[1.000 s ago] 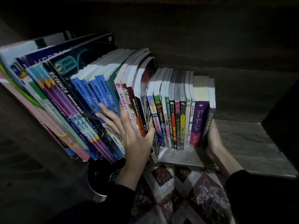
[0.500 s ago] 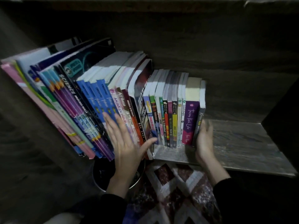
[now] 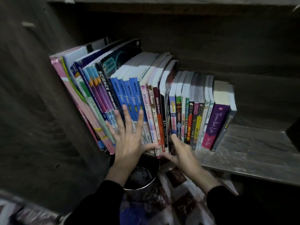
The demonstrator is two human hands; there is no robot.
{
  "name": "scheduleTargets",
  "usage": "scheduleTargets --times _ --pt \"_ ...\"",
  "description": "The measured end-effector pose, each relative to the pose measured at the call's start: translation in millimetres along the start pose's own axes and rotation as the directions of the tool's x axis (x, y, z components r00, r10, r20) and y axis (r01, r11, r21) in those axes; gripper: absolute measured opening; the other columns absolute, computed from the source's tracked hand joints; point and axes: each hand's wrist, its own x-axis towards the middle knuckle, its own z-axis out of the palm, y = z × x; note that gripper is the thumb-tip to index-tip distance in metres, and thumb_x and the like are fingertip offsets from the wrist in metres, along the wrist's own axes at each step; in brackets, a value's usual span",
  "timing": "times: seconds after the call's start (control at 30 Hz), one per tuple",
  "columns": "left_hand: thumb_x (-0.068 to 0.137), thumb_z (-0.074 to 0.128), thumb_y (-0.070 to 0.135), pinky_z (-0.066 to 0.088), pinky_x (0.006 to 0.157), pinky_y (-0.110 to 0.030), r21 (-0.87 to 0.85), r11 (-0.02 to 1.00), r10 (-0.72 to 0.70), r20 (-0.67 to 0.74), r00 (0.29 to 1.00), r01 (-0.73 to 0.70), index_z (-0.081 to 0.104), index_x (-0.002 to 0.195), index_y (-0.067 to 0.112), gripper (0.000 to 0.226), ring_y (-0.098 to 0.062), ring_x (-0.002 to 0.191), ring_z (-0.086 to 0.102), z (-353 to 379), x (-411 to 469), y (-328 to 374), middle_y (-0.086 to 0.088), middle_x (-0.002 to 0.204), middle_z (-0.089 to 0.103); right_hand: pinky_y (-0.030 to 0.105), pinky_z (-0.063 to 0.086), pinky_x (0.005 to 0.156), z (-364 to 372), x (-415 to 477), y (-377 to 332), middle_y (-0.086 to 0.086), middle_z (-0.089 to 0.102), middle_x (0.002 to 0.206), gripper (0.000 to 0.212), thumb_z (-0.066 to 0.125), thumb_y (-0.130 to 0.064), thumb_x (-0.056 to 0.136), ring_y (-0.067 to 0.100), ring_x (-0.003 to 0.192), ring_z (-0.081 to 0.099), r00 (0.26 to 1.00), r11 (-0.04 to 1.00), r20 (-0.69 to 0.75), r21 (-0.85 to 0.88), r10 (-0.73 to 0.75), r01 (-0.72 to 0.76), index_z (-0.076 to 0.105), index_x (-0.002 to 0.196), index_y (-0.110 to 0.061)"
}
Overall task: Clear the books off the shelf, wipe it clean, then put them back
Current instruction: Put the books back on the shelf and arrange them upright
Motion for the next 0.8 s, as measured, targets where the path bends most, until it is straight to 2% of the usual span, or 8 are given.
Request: scheduleTargets --times 0.13,0.3,0.43,0.53,0.6,0.63,0.73,0.8 --pt "0.054 0.038 0.088 -0.021 0.107 -0.056 0.01 0.999 -0.047 0.046 0.998 0.047 -0.016 0.149 0.019 0.129 -0.033 0.14 -0.028 -3.5 -4.6 3.0 -0.016 0.151 -0.032 0.03 0.046 0.064 0.9 5.3 -1.2 -0.001 0.058 0.097 0.045 0.071 -0.033 0.084 0.017 0.085 0.059 0.999 0.999 -0.022 0.019 0.046 -0.046 0.028 0.096 -0.024" --pt "0.063 0.053 0.077 -0.009 0.108 -0.064 0.009 0.998 -0.059 0.079 0.995 0.058 -0.008 0.151 0.021 0.121 -0.041 0.142 -0.015 -9.0 -15.6 18.1 -0.02 0.155 -0.02 0.037 0.05 0.085 -0.7 -2.6 -14.9 -0.003 0.048 0.114 0.072 0.079 -0.052 0.067 0.015 0.105 0.051 0.982 0.983 0.088 0.05 0.17 -0.175 0.029 0.111 -0.026" --pt "0.087 0.048 0.061 0.001 0.115 -0.057 -0.256 0.962 -0.101 -0.022 0.995 0.092 0.011 0.152 0.014 0.088 -0.035 0.146 -0.004 -31.8 -9.6 32.2 -0.017 0.158 0.003 0.043 0.05 0.086 -3.7 -6.9 -34.4 -0.004 0.046 0.117 0.082 0.063 -0.073 0.063 0.019 0.106 0.053 0.976 0.972 0.008 0.084 0.217 -0.217 0.026 0.119 -0.027" --pt "0.092 0.048 0.045 0.007 0.117 -0.044 -0.42 0.898 -0.191 -0.102 0.976 0.132 0.018 0.149 0.017 0.07 -0.028 0.145 0.005 -55.9 17.2 30.3 -0.007 0.157 0.011 0.033 0.051 0.084 -18.7 -7.5 -62.0 -0.01 0.044 0.115 0.07 0.056 -0.064 0.078 0.008 0.103 0.051 0.964 0.986 -0.255 0.16 0.076 -0.035 0.036 0.128 -0.019" --pt "0.087 0.054 0.044 0.003 0.116 -0.043 -0.347 0.929 -0.162 -0.072 0.984 0.128 0.008 0.15 0.022 0.081 -0.026 0.144 0.0 -64.6 33.0 22.4 -0.005 0.158 0.004 0.02 0.044 0.082 -41.7 0.6 -83.4 -0.008 0.044 0.111 0.052 0.057 -0.045 0.084 0.003 0.1 0.046 0.886 0.982 -0.45 0.081 -0.114 0.168 0.04 0.126 -0.019" --pt "0.083 0.056 0.045 -0.001 0.114 -0.045 -0.288 0.951 -0.119 -0.019 0.993 0.108 0.001 0.15 0.023 0.09 -0.026 0.144 -0.006 -66.5 36.4 18.4 -0.006 0.158 -0.003 0.018 0.038 0.087 -54.8 8.5 -90.9 -0.004 0.043 0.115 0.055 0.06 -0.039 0.083 0.005 0.105 0.043 0.858 0.973 -0.473 0.006 -0.2 0.231 0.038 0.13 -0.019" --pt "0.07 0.065 0.052 -0.021 0.112 -0.045 -0.155 0.986 -0.027 0.169 0.985 0.053 -0.02 0.147 0.019 0.119 -0.029 0.141 -0.026 -58.7 28.7 12.5 -0.012 0.154 -0.026 0.038 0.015 0.112 -89.6 36.1 -103.3 0.003 0.019 0.148 0.093 0.068 -0.044 0.075 0.021 0.137 0.016 0.904 0.922 -0.26 -0.282 -0.339 0.264 0.013 0.147 -0.024" --pt "0.062 0.072 0.057 -0.022 0.113 -0.045 -0.079 0.996 -0.028 0.216 0.976 0.046 -0.022 0.147 0.013 0.134 -0.033 0.141 -0.026 -48.8 22.5 14.7 -0.016 0.153 -0.028 0.042 0.001 0.113 -99.7 48.2 -103.5 0.005 0.003 0.158 0.111 0.073 -0.051 0.072 0.023 0.145 -0.002 0.927 0.861 -0.127 -0.432 -0.353 0.269 -0.003 0.149 -0.029"
